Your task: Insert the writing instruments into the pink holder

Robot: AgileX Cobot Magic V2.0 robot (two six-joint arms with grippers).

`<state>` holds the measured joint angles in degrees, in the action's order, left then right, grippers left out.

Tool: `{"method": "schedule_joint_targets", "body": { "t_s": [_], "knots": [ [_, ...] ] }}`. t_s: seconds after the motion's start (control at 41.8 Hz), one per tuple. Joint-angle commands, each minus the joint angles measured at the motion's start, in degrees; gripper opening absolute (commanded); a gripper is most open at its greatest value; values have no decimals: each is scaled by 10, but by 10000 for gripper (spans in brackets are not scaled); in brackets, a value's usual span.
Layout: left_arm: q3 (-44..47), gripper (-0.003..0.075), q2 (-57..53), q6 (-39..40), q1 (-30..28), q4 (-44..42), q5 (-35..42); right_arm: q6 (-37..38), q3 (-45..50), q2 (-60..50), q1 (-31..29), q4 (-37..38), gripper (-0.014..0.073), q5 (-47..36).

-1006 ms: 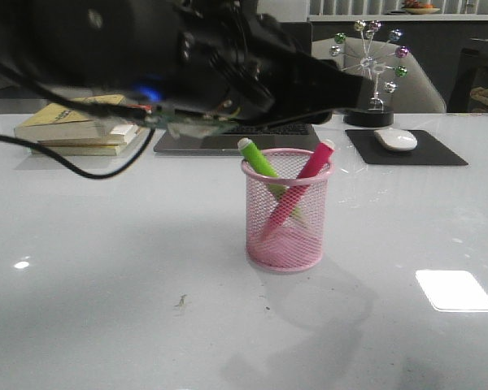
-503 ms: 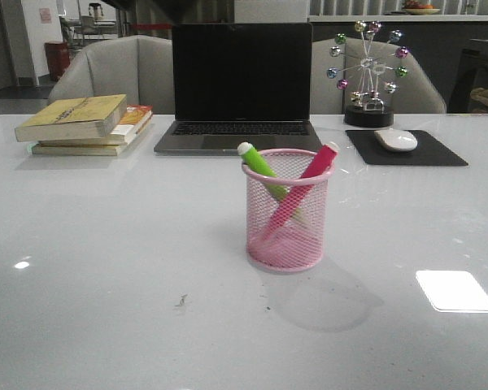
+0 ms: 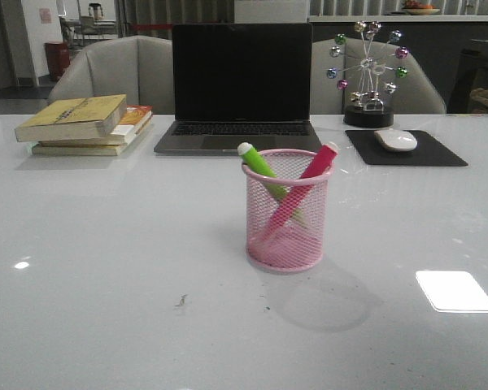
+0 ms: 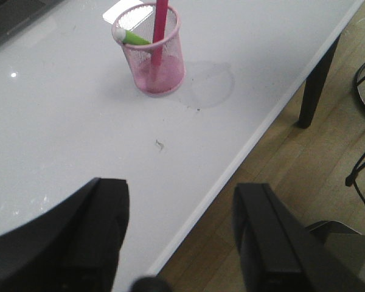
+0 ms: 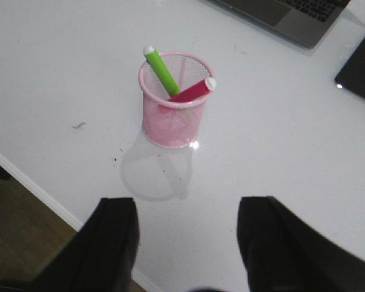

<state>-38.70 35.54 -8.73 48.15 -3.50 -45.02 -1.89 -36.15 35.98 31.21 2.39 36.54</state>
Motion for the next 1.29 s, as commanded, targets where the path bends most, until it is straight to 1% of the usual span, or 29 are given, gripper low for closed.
{"method": "schedule_joint_targets", "body": {
  "t_s": [0.0,0.048,0.096,0.216,0.287,0.359,0.431,0.527,0.575,0.623,0.695,1.222,1.269],
  "knots": [
    [4,437,-15,34,0,-6,36,-7,1,-1,0,13,479,-35],
    [8,437,-17,68,0,-14,31,-7,12,-1,0,12,479,-37],
    [11,437,-17,81,0,-24,25,-7,21,-1,0,11,479,-37],
    [17,436,-16,82,0,-31,17,-6,34,-1,0,1,477,-38],
    [17,414,-16,82,0,-37,17,-6,35,-1,0,1,453,-37],
    [17,340,-16,82,0,-41,18,-6,35,-1,0,1,381,-38],
    [17,240,-16,82,0,-43,18,-6,35,-1,0,1,281,-35],
    [17,125,-16,82,0,-43,18,-6,35,-1,0,1,168,-35],
    [17,87,-16,82,0,-43,18,-6,35,-1,0,1,109,-35],
    [17,96,-16,82,0,-42,17,-6,35,-1,0,1,65,-35],
    [17,95,-16,82,0,-38,16,-6,35,-1,0,1,22,-35],
    [18,95,-19,82,1,-36,19,-6,35,-1,0,1,27,-34],
    [19,96,-28,80,-9,-41,21,-6,35,-1,0,1,27,-34]
  ]
}}
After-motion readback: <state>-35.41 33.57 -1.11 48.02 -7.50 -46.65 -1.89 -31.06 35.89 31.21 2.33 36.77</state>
